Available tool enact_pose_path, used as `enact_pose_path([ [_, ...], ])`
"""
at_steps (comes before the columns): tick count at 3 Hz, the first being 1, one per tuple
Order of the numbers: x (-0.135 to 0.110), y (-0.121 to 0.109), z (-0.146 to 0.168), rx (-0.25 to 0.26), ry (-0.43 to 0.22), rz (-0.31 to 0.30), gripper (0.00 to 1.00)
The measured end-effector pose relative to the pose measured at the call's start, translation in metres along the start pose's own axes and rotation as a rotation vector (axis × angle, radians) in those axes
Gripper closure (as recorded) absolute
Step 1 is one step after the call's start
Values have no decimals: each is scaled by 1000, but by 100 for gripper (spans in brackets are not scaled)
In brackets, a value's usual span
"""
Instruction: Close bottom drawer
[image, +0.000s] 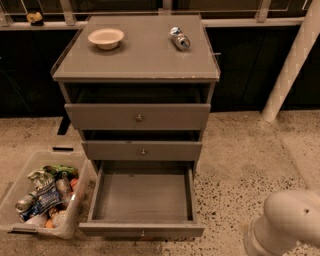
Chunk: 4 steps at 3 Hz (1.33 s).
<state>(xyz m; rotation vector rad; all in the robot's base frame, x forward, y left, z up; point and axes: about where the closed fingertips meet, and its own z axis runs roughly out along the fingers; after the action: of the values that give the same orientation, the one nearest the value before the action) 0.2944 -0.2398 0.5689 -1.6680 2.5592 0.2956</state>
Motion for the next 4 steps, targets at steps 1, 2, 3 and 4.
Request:
enact_pose_path([
  [1,27,26,90,-142,55,21,0],
  [2,29,37,111,-196,50,24,0],
  [3,29,34,112,-231,37,2,0],
  [4,18,23,126,-308,61,-143,0],
])
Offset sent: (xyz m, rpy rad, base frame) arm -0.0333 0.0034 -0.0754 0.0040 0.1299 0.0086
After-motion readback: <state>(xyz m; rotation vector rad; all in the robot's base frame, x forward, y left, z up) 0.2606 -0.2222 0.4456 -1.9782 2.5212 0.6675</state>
